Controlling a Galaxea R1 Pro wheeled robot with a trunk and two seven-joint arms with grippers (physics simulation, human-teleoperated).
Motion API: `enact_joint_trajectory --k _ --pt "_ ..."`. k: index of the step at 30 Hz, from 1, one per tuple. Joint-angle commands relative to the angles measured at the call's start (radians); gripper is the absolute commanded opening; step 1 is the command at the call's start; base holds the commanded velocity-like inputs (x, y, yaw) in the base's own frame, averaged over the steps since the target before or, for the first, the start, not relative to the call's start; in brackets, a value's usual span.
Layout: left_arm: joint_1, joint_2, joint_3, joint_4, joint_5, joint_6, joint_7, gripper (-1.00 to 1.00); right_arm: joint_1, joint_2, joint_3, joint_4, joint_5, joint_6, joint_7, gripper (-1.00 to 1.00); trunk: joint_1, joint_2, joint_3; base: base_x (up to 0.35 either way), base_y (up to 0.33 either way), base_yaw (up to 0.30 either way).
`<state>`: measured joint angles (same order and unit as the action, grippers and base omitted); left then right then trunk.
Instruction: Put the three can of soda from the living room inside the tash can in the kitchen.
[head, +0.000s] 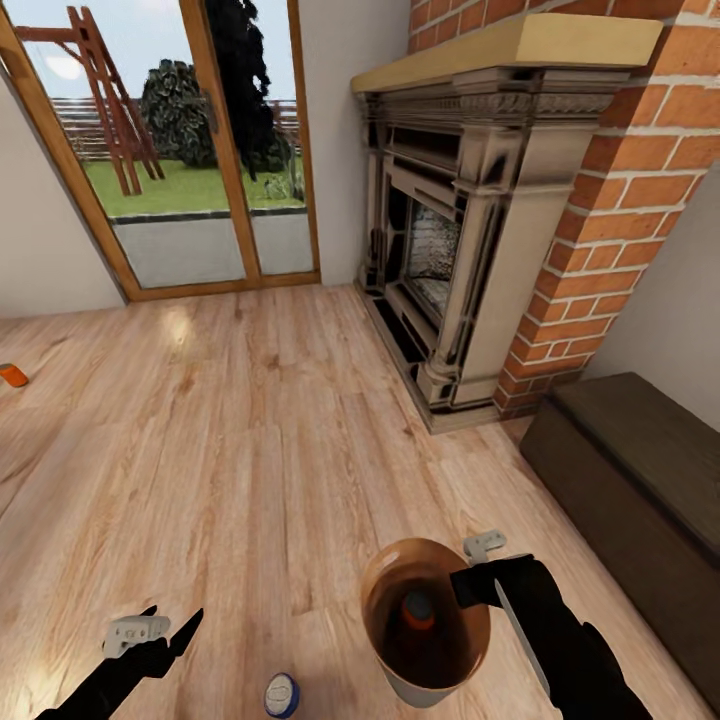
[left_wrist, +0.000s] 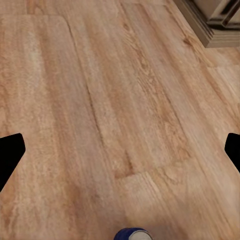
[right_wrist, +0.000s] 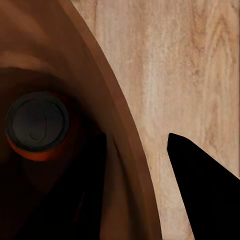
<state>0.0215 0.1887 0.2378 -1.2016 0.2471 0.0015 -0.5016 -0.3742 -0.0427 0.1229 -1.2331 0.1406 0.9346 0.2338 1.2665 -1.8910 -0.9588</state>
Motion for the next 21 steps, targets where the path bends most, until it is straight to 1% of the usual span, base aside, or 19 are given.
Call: enact_joint_trajectory --k 1,6,14,15,17,20,21 --pt "0.000 0.000 0.000 0.000 0.000 0.000 0.001 1.00 0.000 0.000 0.000 -0.001 -0.012 0.001 -0.001 -1.00 0.000 0.000 0.000 0.019 -0.048 0.000" --pt "0.000 0.000 -0.001 0.011 0.000 0.000 0.002 1.00 0.000 0.000 -0.001 -0.002 -0.013 0.001 -0.002 -1.00 0.000 0.000 0.000 0.009 -0.022 0.000" --pt "-0.001 0.000 -0.003 0.101 -0.001 0.003 0.004 1.00 0.000 -0.001 0.000 -0.003 -0.013 -0.001 -0.002 -1.00 0.000 0.000 0.000 0.002 -0.005 0.000" --pt "-0.003 0.000 -0.003 0.134 -0.013 0.003 0.004 1.00 0.000 -0.003 -0.001 -0.003 -0.014 -0.002 -0.002 -1.00 0.000 0.000 0.000 0.000 0.000 0.000" --pt "-0.005 -0.001 -0.003 0.153 -0.032 0.002 0.004 1.00 0.000 -0.003 -0.001 -0.003 -0.014 -0.002 -0.001 -1.00 0.000 0.000 0.000 0.000 0.000 0.000" --pt "-0.012 -0.002 -0.002 0.214 -0.113 0.000 0.005 1.00 0.000 -0.001 0.001 -0.003 -0.014 -0.003 -0.001 -1.00 0.000 0.000 0.000 0.000 0.000 0.000" --pt "-0.014 -0.004 -0.002 0.223 -0.123 -0.002 0.005 1.00 0.000 -0.001 0.001 -0.003 -0.014 -0.003 -0.002 -1.00 0.000 0.000 0.000 0.000 0.000 0.000"
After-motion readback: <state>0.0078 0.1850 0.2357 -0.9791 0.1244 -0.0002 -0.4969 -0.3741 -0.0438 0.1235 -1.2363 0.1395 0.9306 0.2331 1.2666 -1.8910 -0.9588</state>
